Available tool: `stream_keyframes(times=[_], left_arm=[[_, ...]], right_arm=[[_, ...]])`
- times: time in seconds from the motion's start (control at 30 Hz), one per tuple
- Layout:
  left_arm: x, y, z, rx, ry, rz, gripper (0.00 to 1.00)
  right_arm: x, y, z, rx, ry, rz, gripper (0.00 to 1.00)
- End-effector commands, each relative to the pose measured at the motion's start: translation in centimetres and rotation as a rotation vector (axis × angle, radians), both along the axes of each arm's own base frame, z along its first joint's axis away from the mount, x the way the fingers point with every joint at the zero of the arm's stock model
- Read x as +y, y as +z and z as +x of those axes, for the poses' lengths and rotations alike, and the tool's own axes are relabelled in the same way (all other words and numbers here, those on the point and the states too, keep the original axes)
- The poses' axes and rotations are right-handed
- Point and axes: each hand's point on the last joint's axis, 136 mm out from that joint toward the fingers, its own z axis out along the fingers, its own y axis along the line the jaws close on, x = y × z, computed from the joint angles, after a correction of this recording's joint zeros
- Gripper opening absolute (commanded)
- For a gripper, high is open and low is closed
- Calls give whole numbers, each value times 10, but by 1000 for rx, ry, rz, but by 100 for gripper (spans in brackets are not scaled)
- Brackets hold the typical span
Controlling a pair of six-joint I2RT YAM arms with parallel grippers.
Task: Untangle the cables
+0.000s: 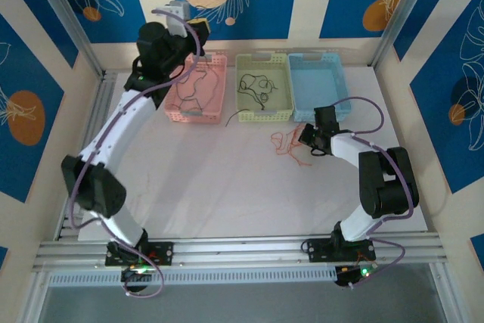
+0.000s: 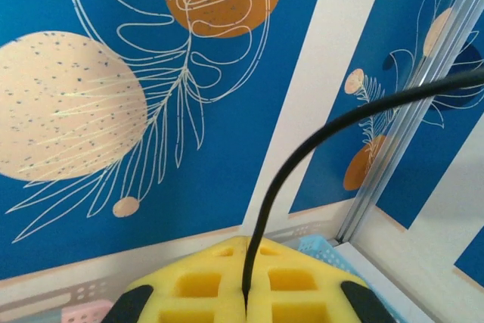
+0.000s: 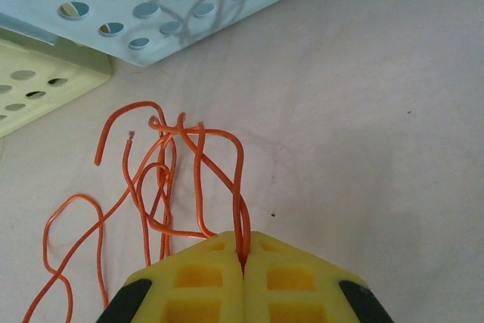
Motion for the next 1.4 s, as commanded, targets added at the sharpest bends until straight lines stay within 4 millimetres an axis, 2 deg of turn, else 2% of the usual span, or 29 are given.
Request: stream_keyframes(times=[0.0, 0.23, 0.47, 0.57, 0.67, 0.77, 0.87, 0.93, 1.0, 1.1, 1.23, 1.37], left_arm=[[-13, 24, 9, -57, -56, -28, 0], [-44, 17, 43, -92, -124, -91, 0], [-81, -19, 82, -72, -177, -77, 0], [-97, -50, 99, -23, -204, -59, 0], [-115, -93, 109, 28, -225, -18, 0], [-139, -132, 107, 52, -255, 67, 0], [-150, -149, 103, 60, -259, 102, 0], [-151, -144, 100, 48, -265, 85, 0], [-150, -130, 97, 27, -268, 75, 0], [-144, -97, 87, -25, -259, 71, 0], [-135, -40, 64, -122, -259, 47, 0], [-131, 3, 42, -200, -273, 26, 0]], right_arm=[[0, 6, 7, -7, 0, -29, 0], [0, 6, 7, -9, 0, -32, 0], [1, 6, 8, -8, 5, -36, 0], [1, 5, 7, -5, 6, -37, 0], [1, 6, 8, -5, 7, -38, 0], [2, 5, 8, -3, 9, -40, 0], [2, 5, 8, -4, 12, -43, 0], [3, 5, 8, -4, 14, -45, 0], [3, 5, 8, -6, 15, -47, 0], [3, 5, 8, -5, 15, -47, 0], [4, 6, 8, -5, 17, -47, 0], [3, 5, 8, -5, 16, -47, 0]])
